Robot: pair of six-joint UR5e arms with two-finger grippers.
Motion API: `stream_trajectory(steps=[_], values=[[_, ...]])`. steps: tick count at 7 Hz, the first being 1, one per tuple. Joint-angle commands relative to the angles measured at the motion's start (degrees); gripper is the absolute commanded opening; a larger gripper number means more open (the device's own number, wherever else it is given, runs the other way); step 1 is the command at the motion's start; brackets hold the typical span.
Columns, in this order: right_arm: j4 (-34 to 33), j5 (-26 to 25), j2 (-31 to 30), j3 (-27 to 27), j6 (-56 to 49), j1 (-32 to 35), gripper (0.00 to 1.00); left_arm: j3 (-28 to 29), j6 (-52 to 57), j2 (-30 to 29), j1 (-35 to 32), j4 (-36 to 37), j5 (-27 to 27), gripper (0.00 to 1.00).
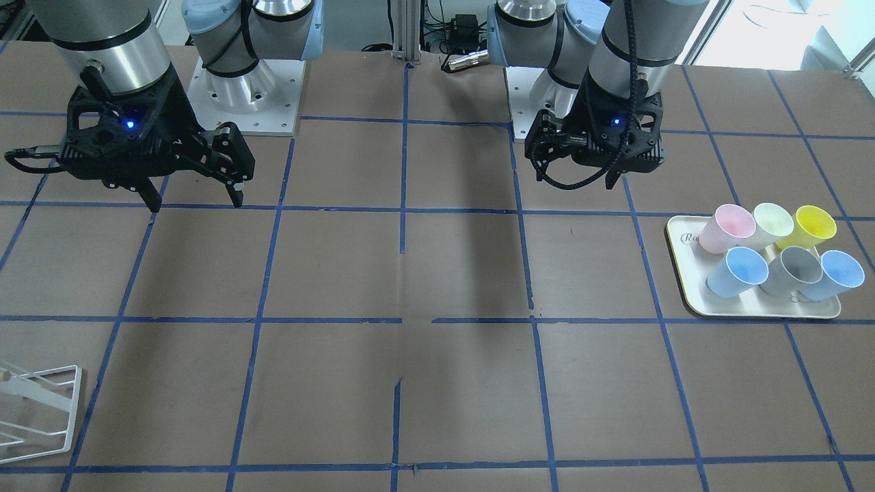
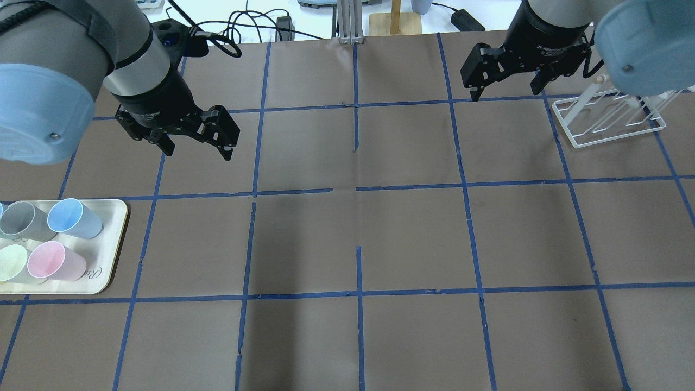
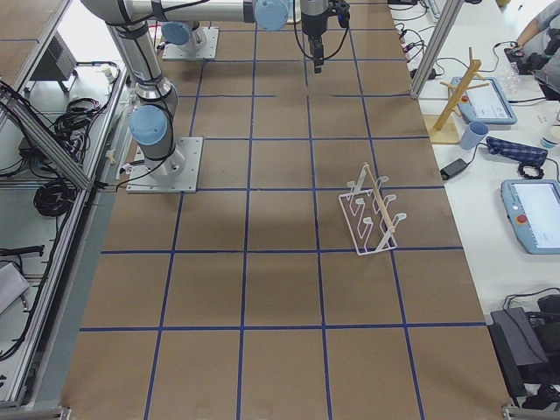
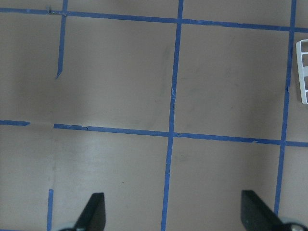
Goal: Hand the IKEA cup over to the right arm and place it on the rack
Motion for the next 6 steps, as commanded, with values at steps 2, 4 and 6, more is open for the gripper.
stream_trajectory(steps=[2, 4, 6], values=[[0.0, 0.0, 0.0, 0.0, 0.05, 0.0, 1.0, 0.35, -0.01, 0.03, 0.29, -1.18, -0.04, 1.0], [0.0, 0.0, 0.0, 0.0, 0.05, 0.0, 1.0, 0.18, -0.1, -0.06, 0.38, -1.63, -0.74, 1.0], [0.0, 0.0, 0.0, 0.0, 0.05, 0.0, 1.0, 0.09, 0.86, -0.59, 1.34, -1.63, -0.05, 1.0]])
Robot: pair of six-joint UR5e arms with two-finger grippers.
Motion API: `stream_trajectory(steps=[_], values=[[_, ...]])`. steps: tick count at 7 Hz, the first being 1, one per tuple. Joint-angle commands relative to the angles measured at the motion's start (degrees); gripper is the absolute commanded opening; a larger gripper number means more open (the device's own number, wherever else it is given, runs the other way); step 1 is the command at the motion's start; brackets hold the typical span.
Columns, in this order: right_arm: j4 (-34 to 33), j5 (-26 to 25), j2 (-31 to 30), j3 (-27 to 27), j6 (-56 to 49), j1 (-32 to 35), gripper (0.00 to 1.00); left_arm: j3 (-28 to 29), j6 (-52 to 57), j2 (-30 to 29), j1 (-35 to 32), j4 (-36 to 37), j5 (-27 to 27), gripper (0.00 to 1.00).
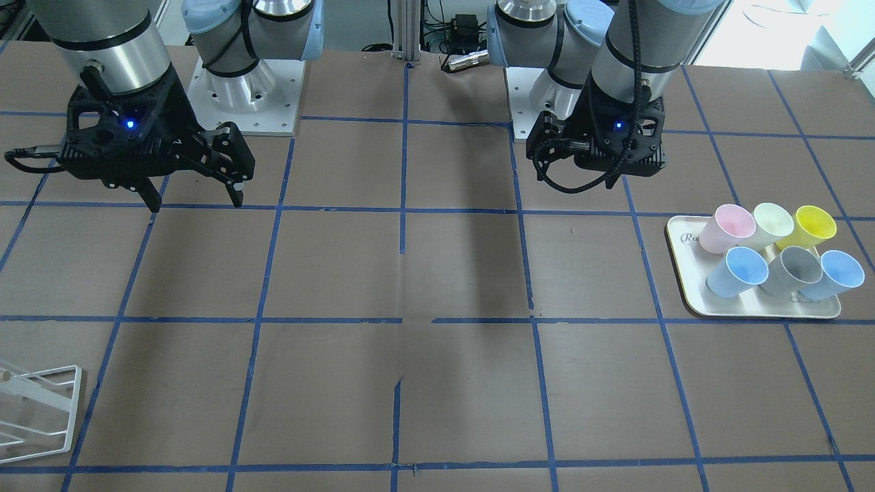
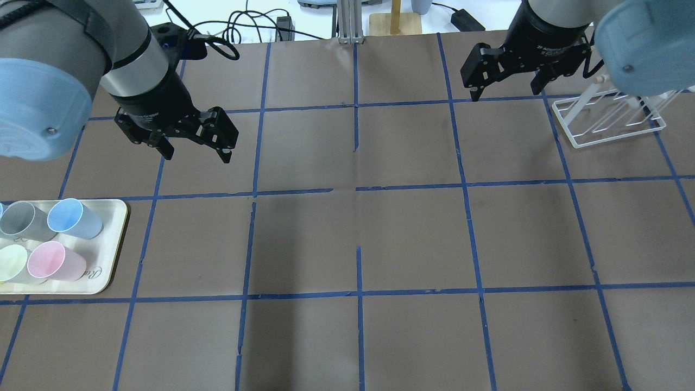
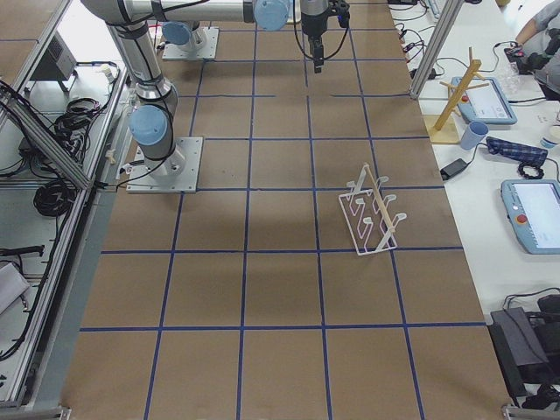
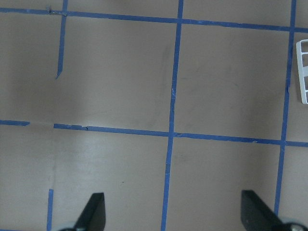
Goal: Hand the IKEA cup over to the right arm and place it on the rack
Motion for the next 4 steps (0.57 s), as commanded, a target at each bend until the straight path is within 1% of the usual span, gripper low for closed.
stream_trajectory(steps=[1, 2, 4], values=[[0.0, 0.0, 0.0, 0.0, 0.04, 0.0, 1.0, -0.08, 0.85, -0.13, 2.88, 0.02, 0.11, 1.0], [0.0, 0.0, 0.0, 0.0, -0.05, 0.0, 1.0, 0.1, 1.37, 0.13, 5.94, 0.02, -0.5, 1.0], [0.0, 0.0, 0.0, 0.0, -0.05, 0.0, 1.0, -0.07, 11.7, 0.48, 12.7, -0.16, 0.54, 1.0]])
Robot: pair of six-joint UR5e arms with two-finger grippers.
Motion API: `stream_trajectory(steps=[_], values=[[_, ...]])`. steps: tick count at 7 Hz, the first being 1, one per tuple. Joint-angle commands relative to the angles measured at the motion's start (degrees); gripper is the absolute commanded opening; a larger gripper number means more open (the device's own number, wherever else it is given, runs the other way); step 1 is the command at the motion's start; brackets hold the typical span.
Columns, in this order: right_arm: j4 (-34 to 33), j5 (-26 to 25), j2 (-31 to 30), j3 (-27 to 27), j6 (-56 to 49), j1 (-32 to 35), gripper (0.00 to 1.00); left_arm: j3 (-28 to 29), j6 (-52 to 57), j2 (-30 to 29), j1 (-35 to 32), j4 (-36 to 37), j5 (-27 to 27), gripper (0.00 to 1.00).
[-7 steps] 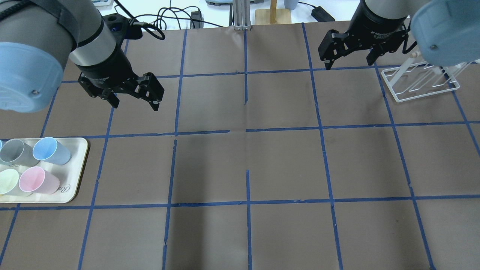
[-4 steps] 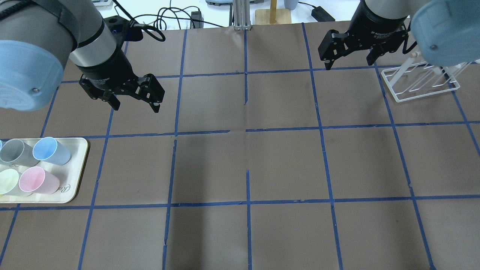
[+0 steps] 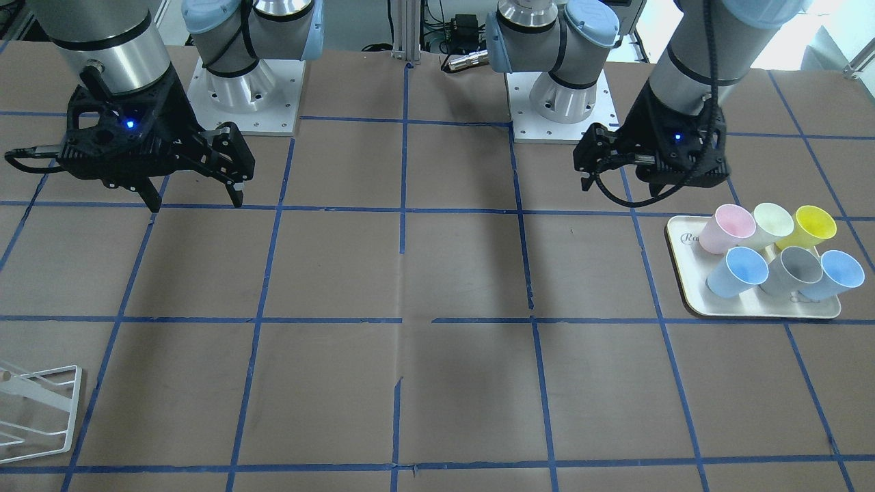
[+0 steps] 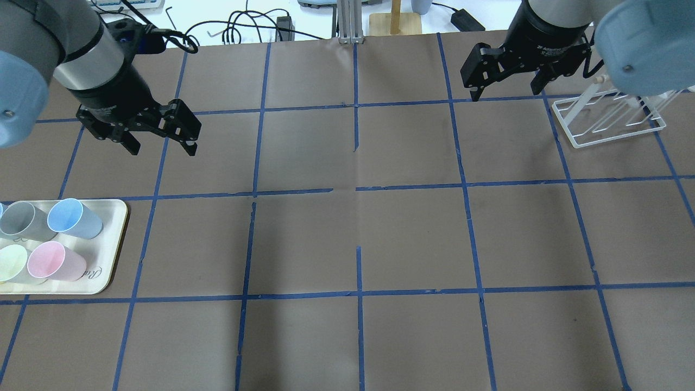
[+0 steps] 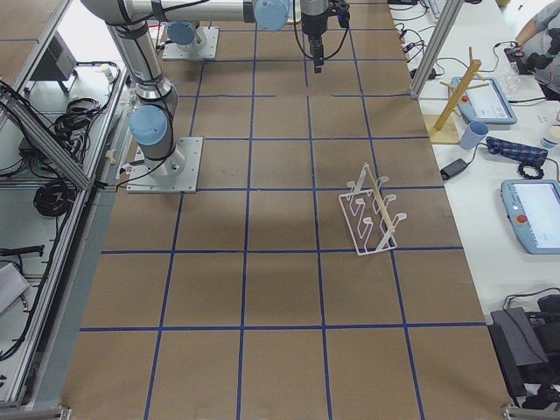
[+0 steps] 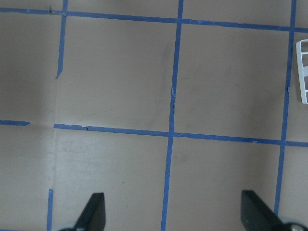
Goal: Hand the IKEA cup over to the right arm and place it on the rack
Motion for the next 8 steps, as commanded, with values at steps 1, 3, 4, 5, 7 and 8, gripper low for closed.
stream_trajectory(steps=[1, 3, 4, 5, 7, 8], values=[[0.0, 0.0, 0.0, 0.0, 0.04, 0.0, 1.0, -0.04, 8.51, -0.19, 8.65, 0.31, 0.07, 1.0], [0.0, 0.0, 0.0, 0.0, 0.13, 0.0, 1.0, -0.3, 22.79, -1.24, 16.39, 0.92, 0.16, 1.0], [0.0, 0.09, 0.0, 0.0, 0.22, 0.0, 1.0, -0.31, 29.92, -2.21, 20.17, 1.28, 0.16, 0.98], [0.0, 0.09, 0.0, 0.0, 0.39, 0.0, 1.0, -0.39, 34.69, -3.43, 23.69, 1.54, 0.16, 0.9], [0.0, 0.18, -0.09, 0.0, 0.48, 0.0, 1.0, -2.84, 45.76, -6.77, 28.8, 9.58, 0.07, 0.9], [0.0, 0.18, -0.09, 0.0, 0.57, 0.0, 1.0, -5.64, 51.3, -8.0, 29.96, 15.55, 0.16, 0.9]])
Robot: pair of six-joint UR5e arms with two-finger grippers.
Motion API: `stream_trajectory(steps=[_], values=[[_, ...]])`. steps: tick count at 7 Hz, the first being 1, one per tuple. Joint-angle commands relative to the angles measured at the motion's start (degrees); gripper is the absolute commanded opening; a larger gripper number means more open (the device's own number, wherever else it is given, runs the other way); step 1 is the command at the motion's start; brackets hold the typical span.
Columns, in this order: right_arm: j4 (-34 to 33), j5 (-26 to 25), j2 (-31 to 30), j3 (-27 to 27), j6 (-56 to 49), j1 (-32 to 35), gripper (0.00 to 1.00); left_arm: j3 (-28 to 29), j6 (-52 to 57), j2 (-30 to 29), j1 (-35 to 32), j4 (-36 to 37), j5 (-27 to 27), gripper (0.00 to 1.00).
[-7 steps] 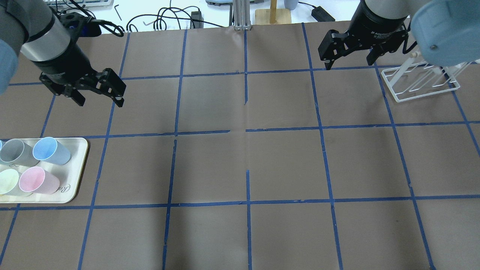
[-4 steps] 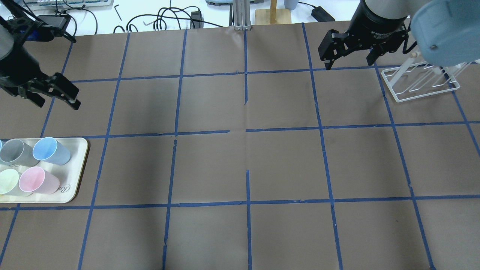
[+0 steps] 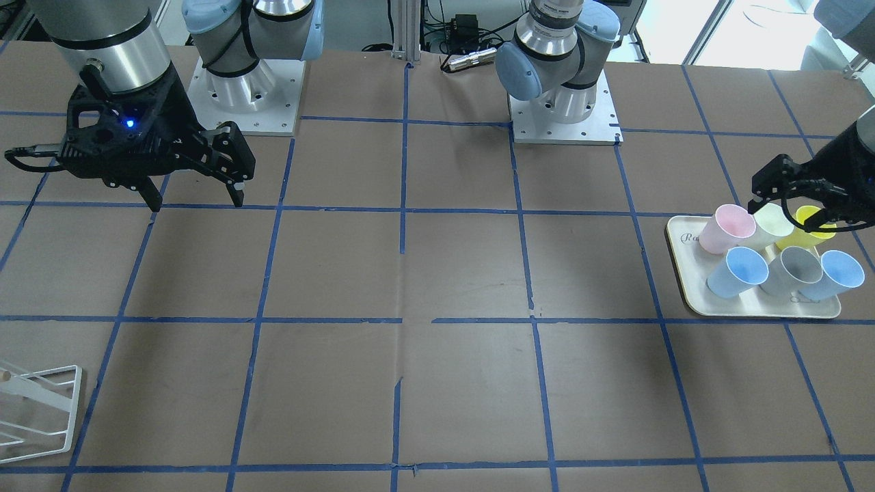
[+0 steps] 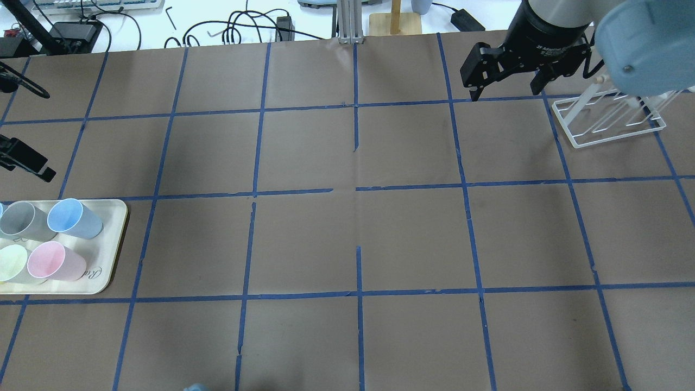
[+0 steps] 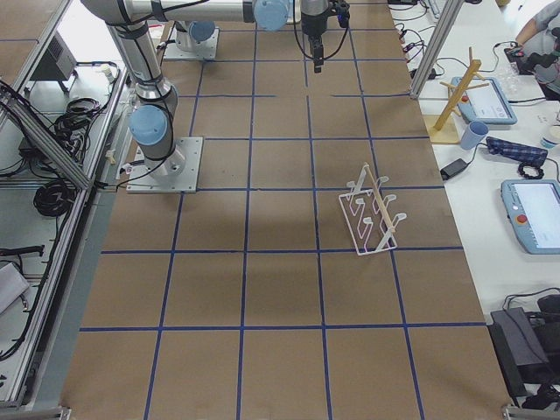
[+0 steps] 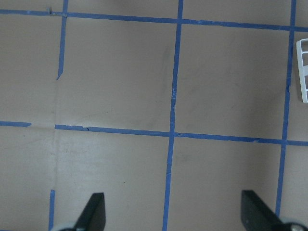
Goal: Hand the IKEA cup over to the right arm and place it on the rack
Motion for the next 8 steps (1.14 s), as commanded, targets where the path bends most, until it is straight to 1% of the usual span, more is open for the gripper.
stream_trajectory(steps=[1, 2, 3, 4, 5, 6, 8], values=[[0.0, 0.01, -0.03, 0.0, -0.16, 0.0, 1.0, -5.62, 12.23, -3.03, 3.35, 11.96, -0.05, 0.84], [0.09, 0.1, -0.03, 0.0, -0.68, 0.0, 1.0, -8.26, 14.72, -4.35, 4.5, 16.45, 0.04, 0.83], [0.0, -0.07, 0.06, 0.0, -0.69, 0.0, 1.0, -9.16, 16.92, -5.75, 4.68, 20.94, -0.05, 0.83], [0.0, 0.1, 0.06, 0.0, -0.78, 0.0, 1.0, -8.39, 17.29, -7.33, 4.77, 21.76, -0.05, 0.79], [0.0, 0.1, 0.06, 0.0, -1.47, 0.0, 1.0, -8.38, 18.25, -9.09, 4.77, 22.99, -0.05, 0.7], [0.0, 0.1, 0.06, 0.0, -1.92, 0.0, 1.0, -8.38, 18.69, -11.11, 4.77, 24.66, 0.04, 0.77], [0.09, 0.01, 0.06, 0.0, -2.01, 0.0, 1.0, -8.46, 18.79, -13.49, 4.86, 24.76, -0.05, 0.75]])
